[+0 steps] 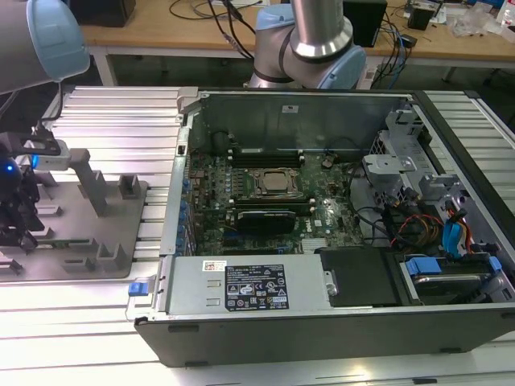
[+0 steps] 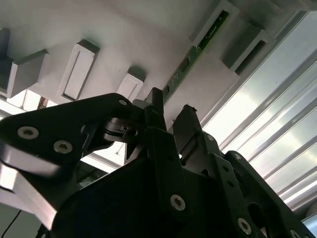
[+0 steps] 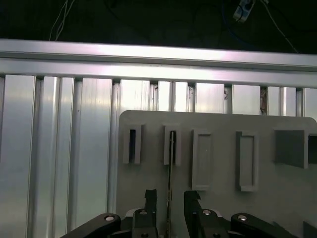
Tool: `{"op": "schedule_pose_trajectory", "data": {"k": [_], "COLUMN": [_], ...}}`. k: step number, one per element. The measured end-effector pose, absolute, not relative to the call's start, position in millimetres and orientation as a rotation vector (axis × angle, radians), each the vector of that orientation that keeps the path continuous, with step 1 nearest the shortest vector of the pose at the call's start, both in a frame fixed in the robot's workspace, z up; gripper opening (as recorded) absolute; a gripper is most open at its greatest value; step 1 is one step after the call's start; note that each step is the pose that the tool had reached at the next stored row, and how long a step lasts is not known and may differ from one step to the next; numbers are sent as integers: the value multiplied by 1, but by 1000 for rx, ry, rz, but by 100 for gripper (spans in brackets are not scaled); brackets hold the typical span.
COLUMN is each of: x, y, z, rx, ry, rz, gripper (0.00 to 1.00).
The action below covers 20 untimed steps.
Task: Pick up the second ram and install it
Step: 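Pick up the second ram and move it above second insertion slot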
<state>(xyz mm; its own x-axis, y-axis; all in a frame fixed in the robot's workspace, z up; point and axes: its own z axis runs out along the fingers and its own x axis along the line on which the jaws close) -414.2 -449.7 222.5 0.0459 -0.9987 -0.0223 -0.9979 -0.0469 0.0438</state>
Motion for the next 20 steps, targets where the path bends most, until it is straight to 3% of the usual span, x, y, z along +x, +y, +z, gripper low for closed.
{"op": "schedule_pose_trajectory", "data": {"k": [10, 12, 16, 18, 20], "x": [-416, -416, -416, -416, -416], "y": [-449, -449, -449, -449, -449], "z": [209, 209, 209, 209, 209], "rx": [2274, 2274, 2274, 2274, 2274], "ry": [-2142, -2142, -2142, -2142, -2142], "rz": [-72, -72, -72, -72, -72], "gripper": [33, 18, 18, 10, 10]}}
